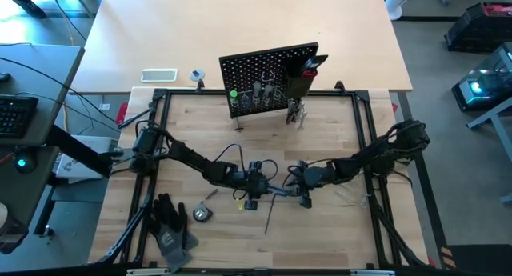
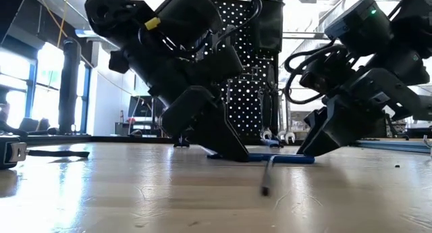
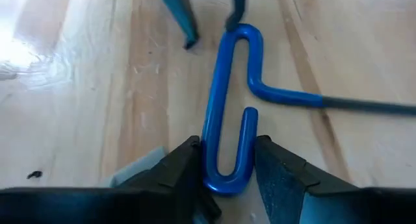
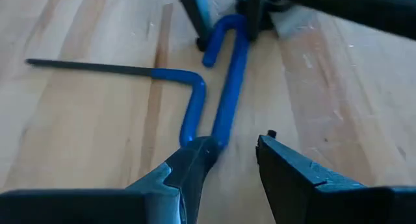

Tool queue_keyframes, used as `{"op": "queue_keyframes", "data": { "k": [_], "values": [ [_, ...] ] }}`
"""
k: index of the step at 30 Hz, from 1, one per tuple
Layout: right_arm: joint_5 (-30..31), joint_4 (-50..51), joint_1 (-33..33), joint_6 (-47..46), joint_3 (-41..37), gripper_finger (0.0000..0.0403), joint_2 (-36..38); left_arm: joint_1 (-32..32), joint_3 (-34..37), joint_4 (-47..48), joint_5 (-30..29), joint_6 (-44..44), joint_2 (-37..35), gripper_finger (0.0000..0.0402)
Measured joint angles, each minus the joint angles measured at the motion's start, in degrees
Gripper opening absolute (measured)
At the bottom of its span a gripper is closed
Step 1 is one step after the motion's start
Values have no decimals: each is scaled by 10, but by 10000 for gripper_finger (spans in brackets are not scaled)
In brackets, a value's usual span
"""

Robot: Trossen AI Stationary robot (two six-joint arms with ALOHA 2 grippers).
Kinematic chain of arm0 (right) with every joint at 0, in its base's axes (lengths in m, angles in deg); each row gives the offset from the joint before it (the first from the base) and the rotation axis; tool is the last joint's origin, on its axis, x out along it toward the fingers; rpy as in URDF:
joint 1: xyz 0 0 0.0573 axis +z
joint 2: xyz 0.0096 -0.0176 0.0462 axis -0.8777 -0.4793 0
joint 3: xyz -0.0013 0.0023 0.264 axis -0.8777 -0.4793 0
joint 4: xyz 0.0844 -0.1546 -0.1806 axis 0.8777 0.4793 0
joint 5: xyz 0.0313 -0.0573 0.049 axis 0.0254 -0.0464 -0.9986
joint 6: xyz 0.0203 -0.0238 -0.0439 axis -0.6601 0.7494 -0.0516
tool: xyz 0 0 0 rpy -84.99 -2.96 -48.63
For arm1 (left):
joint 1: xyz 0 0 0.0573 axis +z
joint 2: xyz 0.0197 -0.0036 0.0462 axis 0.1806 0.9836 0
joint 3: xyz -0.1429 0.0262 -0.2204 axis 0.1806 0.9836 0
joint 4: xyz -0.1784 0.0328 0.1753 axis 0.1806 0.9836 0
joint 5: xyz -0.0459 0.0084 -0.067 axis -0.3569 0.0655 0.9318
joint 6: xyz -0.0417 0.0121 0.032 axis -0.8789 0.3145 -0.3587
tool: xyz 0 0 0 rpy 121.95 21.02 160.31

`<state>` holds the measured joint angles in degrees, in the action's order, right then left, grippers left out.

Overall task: Hang tools onto peg board
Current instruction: Put the pick tool into the pegboard bin

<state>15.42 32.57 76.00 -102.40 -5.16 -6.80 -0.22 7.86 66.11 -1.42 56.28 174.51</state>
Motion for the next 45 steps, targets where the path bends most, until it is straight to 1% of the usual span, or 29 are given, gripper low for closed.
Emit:
{"op": "queue_keyframes", "data": {
  "k": [5, 9, 13, 16, 18, 22, 25, 26, 30, 33, 36, 38, 42, 45],
  "values": [
    [-12, -38, 22, -15, 0, 138, -10, 15, 0, -30, -7, 19, 2, 129],
    [-11, -49, 43, -24, -1, 138, -10, 27, 1, -48, -12, 28, 2, 130],
    [-43, -57, 60, -39, -1, 138, -11, 32, 1, -70, -63, 40, 4, 129],
    [-42, -58, 71, -40, -1, 138, -11, 30, 2, -61, -97, 52, -7, 129],
    [-38, -59, 77, -42, -1, 138, -11, 30, 3, -44, -108, 62, -22, 129],
    [-28, -57, 83, -46, 0, 138, -10, 30, 2, -18, -107, 66, -61, 129],
    [-10, -55, 84, -43, 0, 138, -10, 29, 2, 32, -89, 78, -87, 129],
    [-5, -54, 84, -41, 0, 138, -10, 29, 2, 49, -72, 82, -95, 129],
    [5, -54, 84, -28, 0, 138, -10, 29, 1, 88, 33, 104, -118, 129],
    [6, -54, 83, -24, 0, 138, -10, 29, 1, 119, 78, 137, -116, 129],
    [7, -54, 83, -24, 0, 138, -10, 33, 1, 126, 124, 167, -113, 129],
    [7, -54, 83, -25, 0, 138, -10, 38, 1, 130, 134, 172, -111, 129],
    [7, -54, 83, -26, 0, 138, -10, 58, 1, 126, 131, 172, -112, 129],
    [8, -55, 82, -26, 0, 138, -10, 76, 1, 121, 157, 179, -112, 129]
  ]
}}
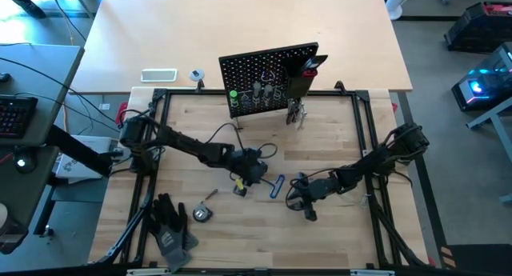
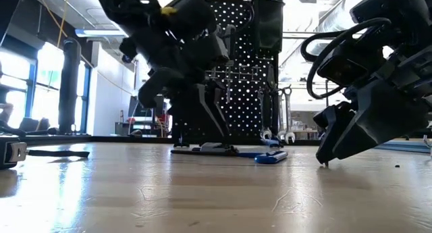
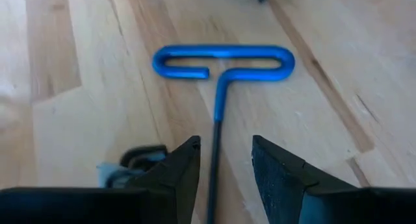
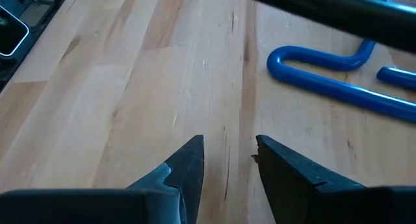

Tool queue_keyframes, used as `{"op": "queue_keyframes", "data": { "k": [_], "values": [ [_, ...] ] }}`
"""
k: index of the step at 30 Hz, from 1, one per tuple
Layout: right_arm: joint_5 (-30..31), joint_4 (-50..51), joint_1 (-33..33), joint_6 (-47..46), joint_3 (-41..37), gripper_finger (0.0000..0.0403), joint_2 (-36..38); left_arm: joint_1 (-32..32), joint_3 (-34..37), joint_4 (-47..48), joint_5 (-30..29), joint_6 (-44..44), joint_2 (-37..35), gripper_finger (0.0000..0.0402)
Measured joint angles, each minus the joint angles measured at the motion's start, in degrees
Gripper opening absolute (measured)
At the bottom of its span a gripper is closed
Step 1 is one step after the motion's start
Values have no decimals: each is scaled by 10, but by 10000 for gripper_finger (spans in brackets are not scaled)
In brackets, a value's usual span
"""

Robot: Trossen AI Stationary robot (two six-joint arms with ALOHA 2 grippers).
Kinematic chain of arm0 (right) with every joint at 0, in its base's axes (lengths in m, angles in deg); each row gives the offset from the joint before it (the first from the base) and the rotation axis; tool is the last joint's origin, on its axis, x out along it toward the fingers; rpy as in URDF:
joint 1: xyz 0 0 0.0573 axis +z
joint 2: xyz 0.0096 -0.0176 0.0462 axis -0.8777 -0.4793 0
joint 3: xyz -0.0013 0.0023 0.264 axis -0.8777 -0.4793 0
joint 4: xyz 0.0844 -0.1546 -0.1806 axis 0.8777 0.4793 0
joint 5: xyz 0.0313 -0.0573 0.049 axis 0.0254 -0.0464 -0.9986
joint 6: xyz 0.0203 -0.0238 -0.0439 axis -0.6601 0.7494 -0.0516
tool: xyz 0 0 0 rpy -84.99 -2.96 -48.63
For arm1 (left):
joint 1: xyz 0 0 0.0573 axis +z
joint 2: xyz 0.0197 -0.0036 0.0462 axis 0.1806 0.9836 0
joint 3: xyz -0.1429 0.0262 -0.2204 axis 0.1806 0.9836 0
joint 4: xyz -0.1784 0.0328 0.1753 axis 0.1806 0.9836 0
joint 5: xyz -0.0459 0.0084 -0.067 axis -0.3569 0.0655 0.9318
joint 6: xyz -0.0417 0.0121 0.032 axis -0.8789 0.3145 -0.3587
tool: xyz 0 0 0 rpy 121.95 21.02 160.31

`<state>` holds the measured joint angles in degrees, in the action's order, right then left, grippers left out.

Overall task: Hang tools onto peg board
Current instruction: Put the pick tool into the pegboard bin

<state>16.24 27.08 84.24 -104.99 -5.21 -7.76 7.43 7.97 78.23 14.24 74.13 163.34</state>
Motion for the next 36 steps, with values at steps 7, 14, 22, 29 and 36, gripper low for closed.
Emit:
{"op": "queue_keyframes", "data": {
  "k": [7, 14, 22, 29, 36],
  "values": [
    [21, -5, 0, 0, 0, 138, 0, 35, 0, -5, 99, 17, 18, 110],
    [30, -9, 0, 0, 0, 138, 0, 38, -1, -46, 88, 32, 59, 79],
    [42, -13, 0, -30, 0, 138, 0, 41, -5, -58, 66, 21, 107, 53],
    [88, -11, 0, -81, 0, 138, 0, 24, -6, -93, 56, 15, 127, 6],
    [118, 39, 0, -187, 1, 138, 1, 15, -1, -135, 51, 1, 126, 2]
  ]
}}
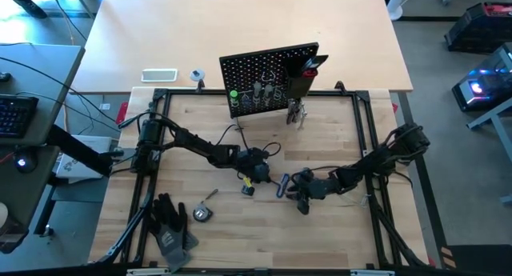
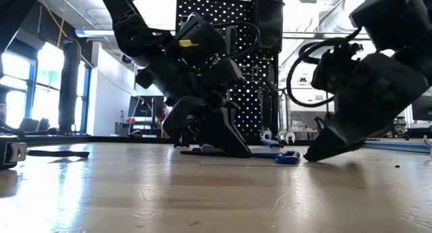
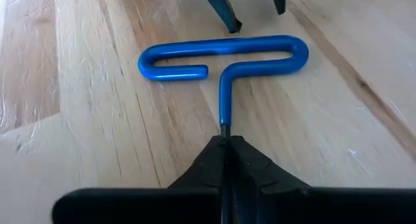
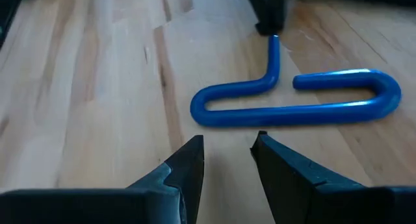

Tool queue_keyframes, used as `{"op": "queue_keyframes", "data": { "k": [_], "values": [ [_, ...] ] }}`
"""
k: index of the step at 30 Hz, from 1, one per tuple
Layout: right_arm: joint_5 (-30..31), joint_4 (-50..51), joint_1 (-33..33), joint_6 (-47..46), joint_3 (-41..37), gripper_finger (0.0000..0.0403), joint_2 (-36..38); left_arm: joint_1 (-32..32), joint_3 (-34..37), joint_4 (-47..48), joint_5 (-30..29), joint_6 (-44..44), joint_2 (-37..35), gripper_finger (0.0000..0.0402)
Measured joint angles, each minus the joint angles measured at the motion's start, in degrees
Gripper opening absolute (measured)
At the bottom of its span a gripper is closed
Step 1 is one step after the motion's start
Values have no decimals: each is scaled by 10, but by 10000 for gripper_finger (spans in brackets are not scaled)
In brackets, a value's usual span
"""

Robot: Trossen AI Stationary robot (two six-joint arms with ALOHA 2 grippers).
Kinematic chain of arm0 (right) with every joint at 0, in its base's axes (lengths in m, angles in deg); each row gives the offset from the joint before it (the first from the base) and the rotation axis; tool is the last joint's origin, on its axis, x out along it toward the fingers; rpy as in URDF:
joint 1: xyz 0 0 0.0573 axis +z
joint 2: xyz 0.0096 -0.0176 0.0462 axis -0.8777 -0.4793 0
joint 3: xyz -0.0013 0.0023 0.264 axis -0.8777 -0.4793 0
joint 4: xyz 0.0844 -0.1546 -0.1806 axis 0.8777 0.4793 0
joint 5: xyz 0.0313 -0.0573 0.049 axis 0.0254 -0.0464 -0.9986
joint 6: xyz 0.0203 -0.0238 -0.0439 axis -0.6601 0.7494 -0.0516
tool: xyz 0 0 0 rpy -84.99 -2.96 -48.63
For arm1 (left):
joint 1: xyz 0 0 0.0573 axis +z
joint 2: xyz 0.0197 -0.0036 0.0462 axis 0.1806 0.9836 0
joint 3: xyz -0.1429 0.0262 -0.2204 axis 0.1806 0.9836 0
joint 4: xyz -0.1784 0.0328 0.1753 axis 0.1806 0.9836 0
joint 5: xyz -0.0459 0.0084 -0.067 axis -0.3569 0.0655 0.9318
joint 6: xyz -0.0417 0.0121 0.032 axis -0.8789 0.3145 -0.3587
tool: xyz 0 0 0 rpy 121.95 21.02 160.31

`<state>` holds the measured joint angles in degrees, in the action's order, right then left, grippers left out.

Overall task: Hang tools onto peg board
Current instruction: Put the pick tool into the pegboard bin

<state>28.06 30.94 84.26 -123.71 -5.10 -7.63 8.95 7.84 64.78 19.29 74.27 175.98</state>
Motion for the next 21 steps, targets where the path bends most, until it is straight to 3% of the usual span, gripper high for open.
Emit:
{"op": "queue_keyframes", "data": {
  "k": [9, 21],
  "values": [
    [-2, 5, -1, -145, -2, 137, 1, 0, 1, -16, 12, -24, 2, 1],
    [-23, -9, -30, -231, -2, 138, 1, -14, 2, -72, 6, -51, 4, 0]
  ]
}}
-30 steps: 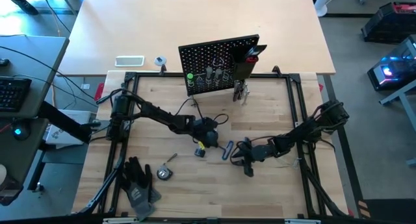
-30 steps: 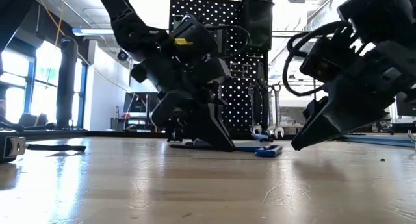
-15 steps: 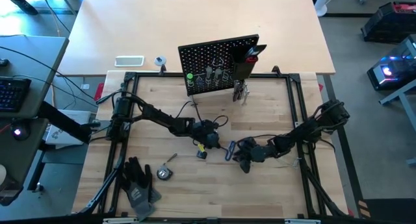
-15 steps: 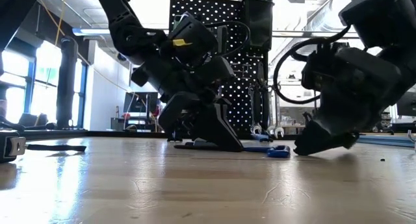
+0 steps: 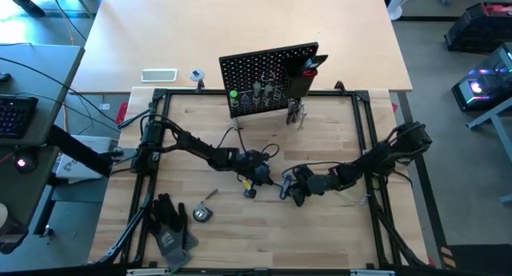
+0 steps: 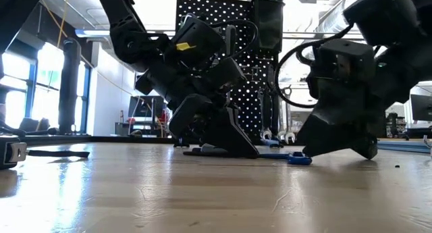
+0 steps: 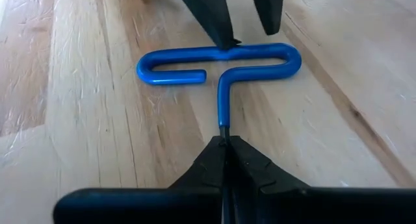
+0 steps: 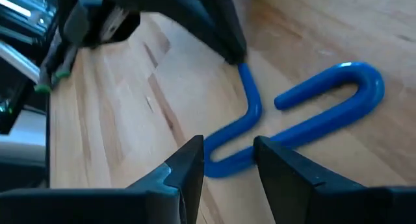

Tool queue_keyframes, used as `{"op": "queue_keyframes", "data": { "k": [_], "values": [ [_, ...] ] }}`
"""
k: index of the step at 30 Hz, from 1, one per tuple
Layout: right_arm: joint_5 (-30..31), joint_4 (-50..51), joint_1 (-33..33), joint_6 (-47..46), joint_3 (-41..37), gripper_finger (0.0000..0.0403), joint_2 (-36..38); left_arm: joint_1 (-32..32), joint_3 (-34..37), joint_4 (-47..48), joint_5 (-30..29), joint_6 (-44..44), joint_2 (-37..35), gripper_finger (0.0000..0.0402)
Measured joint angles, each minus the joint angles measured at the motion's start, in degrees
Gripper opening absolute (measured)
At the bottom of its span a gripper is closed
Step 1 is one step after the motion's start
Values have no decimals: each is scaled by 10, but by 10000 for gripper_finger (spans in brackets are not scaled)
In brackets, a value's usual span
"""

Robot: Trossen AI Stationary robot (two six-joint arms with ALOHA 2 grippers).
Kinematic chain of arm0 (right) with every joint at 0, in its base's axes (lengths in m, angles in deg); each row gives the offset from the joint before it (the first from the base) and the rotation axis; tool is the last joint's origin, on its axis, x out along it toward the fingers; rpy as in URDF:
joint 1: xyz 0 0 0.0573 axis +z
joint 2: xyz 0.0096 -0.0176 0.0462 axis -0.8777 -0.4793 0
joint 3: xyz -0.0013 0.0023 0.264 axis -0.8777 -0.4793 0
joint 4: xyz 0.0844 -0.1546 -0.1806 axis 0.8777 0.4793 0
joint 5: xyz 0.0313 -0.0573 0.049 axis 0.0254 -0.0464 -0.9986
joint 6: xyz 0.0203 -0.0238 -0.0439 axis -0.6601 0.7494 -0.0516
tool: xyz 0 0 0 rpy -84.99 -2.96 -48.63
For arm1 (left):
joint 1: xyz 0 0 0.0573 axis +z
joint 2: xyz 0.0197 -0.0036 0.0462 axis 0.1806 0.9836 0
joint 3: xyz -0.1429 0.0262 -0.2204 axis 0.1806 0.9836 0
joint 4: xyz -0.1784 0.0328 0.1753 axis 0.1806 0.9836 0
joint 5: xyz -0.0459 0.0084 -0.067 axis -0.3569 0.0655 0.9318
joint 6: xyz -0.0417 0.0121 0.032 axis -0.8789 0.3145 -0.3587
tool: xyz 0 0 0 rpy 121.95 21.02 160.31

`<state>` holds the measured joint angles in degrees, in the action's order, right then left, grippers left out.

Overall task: Hang tools onto peg board
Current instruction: Put the pick tool into the pegboard bin

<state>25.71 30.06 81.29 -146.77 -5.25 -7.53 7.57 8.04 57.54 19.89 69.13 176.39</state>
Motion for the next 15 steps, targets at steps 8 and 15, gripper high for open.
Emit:
{"op": "queue_keyframes", "data": {
  "k": [8, 15],
  "values": [
    [-15, 4, -18, -6, 0, 138, 11, -9, -2, -3, -14, -9, 1, 0],
    [-46, 117, -15, -47, -3, 138, 63, -14, -2, 8, -29, -9, 0, 0]
  ]
}}
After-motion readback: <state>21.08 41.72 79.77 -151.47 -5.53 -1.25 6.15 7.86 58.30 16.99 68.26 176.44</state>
